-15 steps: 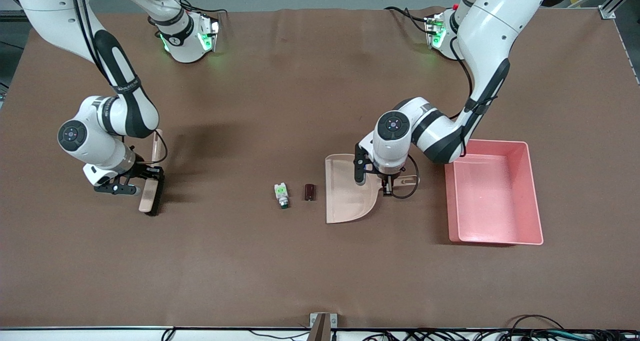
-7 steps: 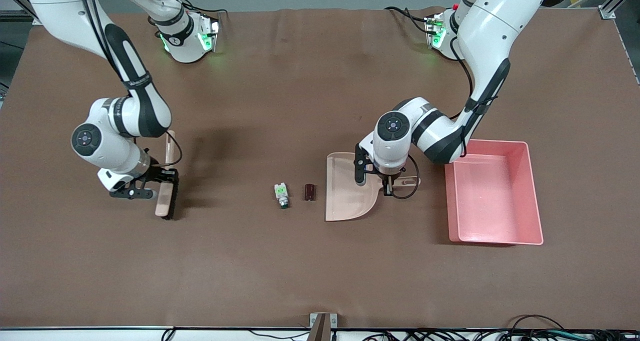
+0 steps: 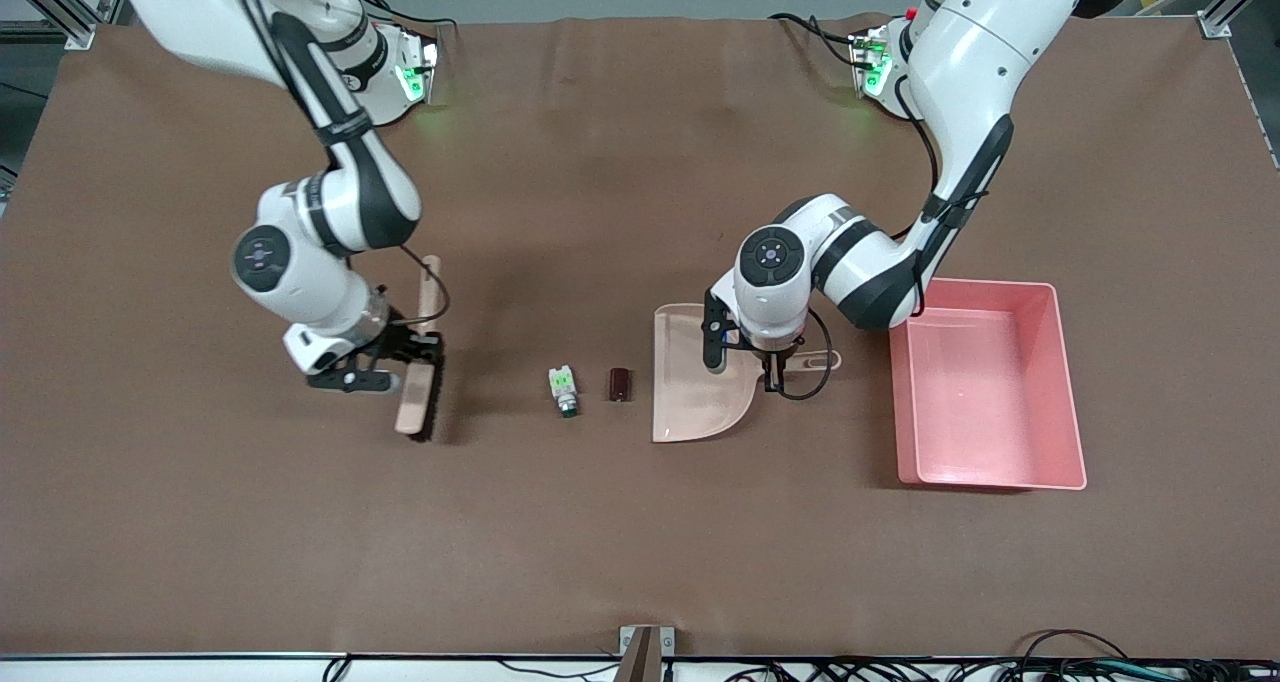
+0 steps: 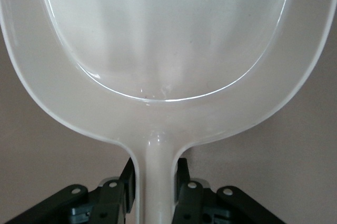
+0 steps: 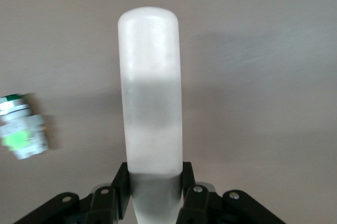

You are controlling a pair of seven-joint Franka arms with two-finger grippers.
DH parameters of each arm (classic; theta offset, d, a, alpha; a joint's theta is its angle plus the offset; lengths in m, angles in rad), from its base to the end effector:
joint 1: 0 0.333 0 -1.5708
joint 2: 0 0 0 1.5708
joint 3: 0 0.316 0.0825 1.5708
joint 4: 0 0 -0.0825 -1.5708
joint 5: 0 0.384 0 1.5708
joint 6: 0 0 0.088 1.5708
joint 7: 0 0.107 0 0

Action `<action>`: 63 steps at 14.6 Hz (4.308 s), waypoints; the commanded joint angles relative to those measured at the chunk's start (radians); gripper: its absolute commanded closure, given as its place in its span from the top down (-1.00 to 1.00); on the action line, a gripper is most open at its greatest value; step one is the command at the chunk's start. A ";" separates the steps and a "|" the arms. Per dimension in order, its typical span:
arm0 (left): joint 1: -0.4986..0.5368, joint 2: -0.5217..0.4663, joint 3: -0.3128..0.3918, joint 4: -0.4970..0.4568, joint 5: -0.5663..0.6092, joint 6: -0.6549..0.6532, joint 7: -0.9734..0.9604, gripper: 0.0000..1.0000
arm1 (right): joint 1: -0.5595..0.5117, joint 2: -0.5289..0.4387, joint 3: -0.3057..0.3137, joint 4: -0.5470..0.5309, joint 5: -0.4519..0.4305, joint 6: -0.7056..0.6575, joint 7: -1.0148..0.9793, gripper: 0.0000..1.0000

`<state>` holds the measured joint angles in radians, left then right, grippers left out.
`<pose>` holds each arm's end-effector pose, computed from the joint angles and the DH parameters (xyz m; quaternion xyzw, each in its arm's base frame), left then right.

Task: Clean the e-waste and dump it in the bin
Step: 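Lift the brush with the right gripper and move it toward the switch, then sweep the capacitor into the dustpan with the brush in the right gripper, then reposition the brush behind the switch with the right gripper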

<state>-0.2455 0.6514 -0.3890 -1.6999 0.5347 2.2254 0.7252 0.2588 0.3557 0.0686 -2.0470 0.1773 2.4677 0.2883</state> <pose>0.5628 -0.3621 0.2323 -0.6805 0.7269 0.0301 0.0871 0.5703 0.1921 0.2716 -0.9958 0.0504 -0.0096 0.0758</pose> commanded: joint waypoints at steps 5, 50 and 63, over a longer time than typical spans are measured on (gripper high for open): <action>-0.031 0.022 0.001 0.032 0.039 -0.029 -0.016 -0.57 | 0.152 0.153 -0.009 0.168 0.010 -0.036 0.193 -0.99; -0.133 0.128 0.004 0.175 0.039 -0.058 -0.147 -0.65 | 0.404 0.382 -0.013 0.485 0.008 -0.033 0.528 -0.99; -0.132 0.122 0.004 0.174 0.041 -0.064 -0.145 -0.65 | 0.307 0.351 -0.016 0.502 -0.002 -0.200 0.381 -0.99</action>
<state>-0.3620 0.7416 -0.3854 -1.5635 0.5603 2.1631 0.5913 0.5892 0.7186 0.0431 -1.5472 0.1764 2.2899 0.7095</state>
